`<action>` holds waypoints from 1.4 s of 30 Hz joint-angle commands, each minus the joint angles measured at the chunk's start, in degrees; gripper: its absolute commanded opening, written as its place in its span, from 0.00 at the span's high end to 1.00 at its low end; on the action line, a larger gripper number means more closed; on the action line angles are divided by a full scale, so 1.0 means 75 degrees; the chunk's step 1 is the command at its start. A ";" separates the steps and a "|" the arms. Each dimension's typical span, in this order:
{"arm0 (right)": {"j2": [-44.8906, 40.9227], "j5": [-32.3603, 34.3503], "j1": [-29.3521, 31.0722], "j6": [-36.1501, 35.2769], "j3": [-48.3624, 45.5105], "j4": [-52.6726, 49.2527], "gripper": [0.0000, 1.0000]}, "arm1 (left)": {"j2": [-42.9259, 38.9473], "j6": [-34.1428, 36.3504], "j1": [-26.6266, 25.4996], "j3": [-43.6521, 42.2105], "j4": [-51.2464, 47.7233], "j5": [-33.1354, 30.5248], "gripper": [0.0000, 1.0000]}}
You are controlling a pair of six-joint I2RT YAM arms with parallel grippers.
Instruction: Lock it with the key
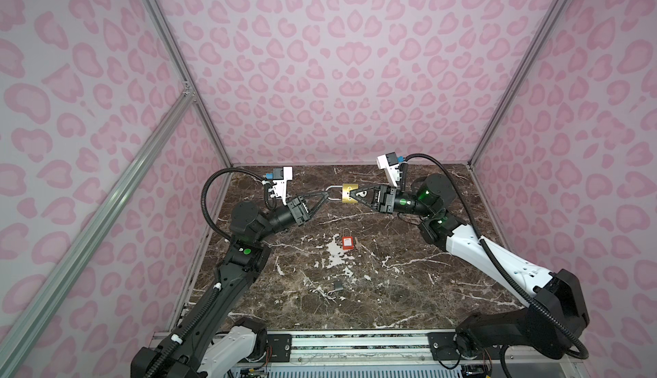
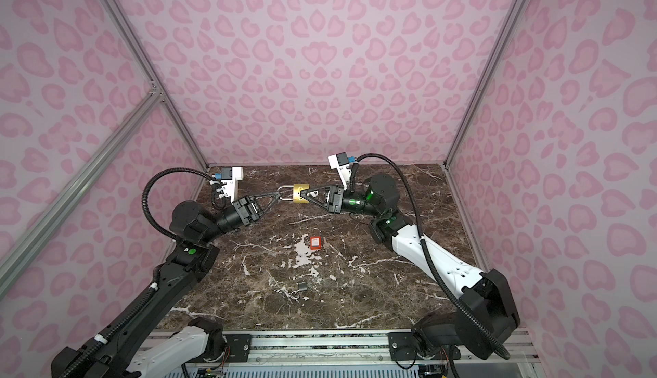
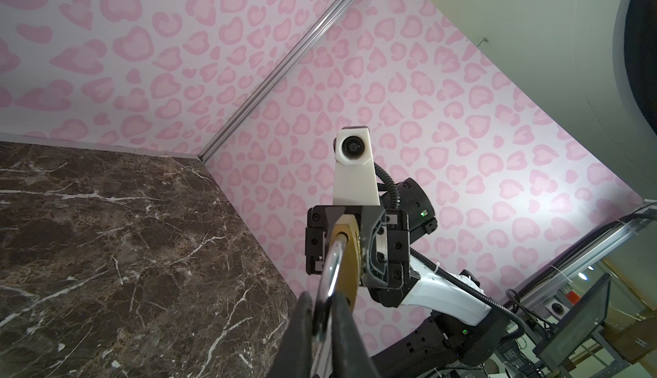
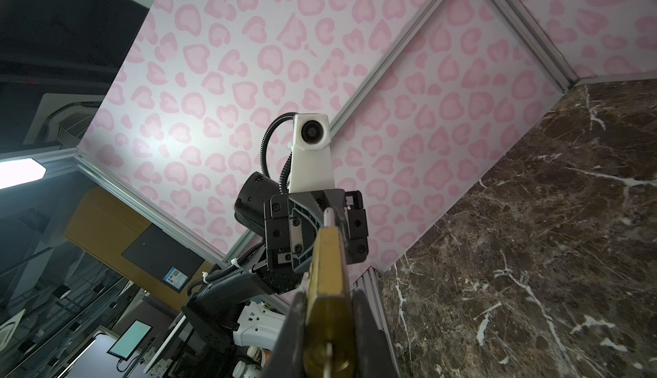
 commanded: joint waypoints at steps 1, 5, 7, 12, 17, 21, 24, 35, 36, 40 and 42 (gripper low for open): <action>-0.0048 -0.0135 0.0008 -0.0066 -0.0041 0.0390 1.00 | 0.0036 -0.0019 0.0001 0.0080 0.0185 0.0098 0.93; -0.0060 -0.0164 0.0010 -0.0194 -0.0046 0.0310 1.00 | 0.0060 -0.0054 -0.0003 0.0080 0.0202 0.0115 0.96; -0.0076 -0.0177 0.0007 -0.0227 -0.0025 0.0224 1.00 | 0.0071 -0.0082 -0.0010 0.0057 0.0242 0.0124 0.96; 0.0036 -0.0120 0.0093 -0.0119 0.0022 0.0390 1.00 | 0.0103 -0.0159 -0.0133 -0.0040 0.0364 0.0020 0.96; 0.0263 0.0071 0.0249 -0.0022 0.0059 0.0650 1.00 | 0.0271 -0.0112 -0.0481 -0.0050 0.0422 -0.0043 0.96; 0.0327 0.0088 0.0250 0.0094 0.0031 0.0870 1.00 | 0.0213 -0.0037 -0.0502 -0.0023 0.0335 -0.0070 0.96; 0.0376 0.0148 0.0332 0.0289 0.0052 0.1177 1.00 | 0.0290 -0.0040 -0.0522 -0.0017 0.0352 -0.0043 0.96; 0.0268 -0.0080 0.0290 0.0239 0.0122 0.0859 1.00 | 0.0395 -0.0051 -0.0559 0.0034 0.0354 0.0039 0.96; 0.0299 0.0019 0.0389 0.0164 0.0141 0.0818 1.00 | 0.0508 -0.0087 -0.0671 0.0002 0.0441 -0.0011 0.96; 0.0840 -0.0057 0.0797 0.0119 0.0643 0.0856 1.00 | 0.0937 -0.0120 -0.1063 0.0007 0.0767 0.0250 0.96; 0.0714 -0.0001 0.0568 0.0310 0.0394 0.1168 1.00 | 0.0556 0.0042 -0.0900 -0.0069 0.0478 0.0119 0.96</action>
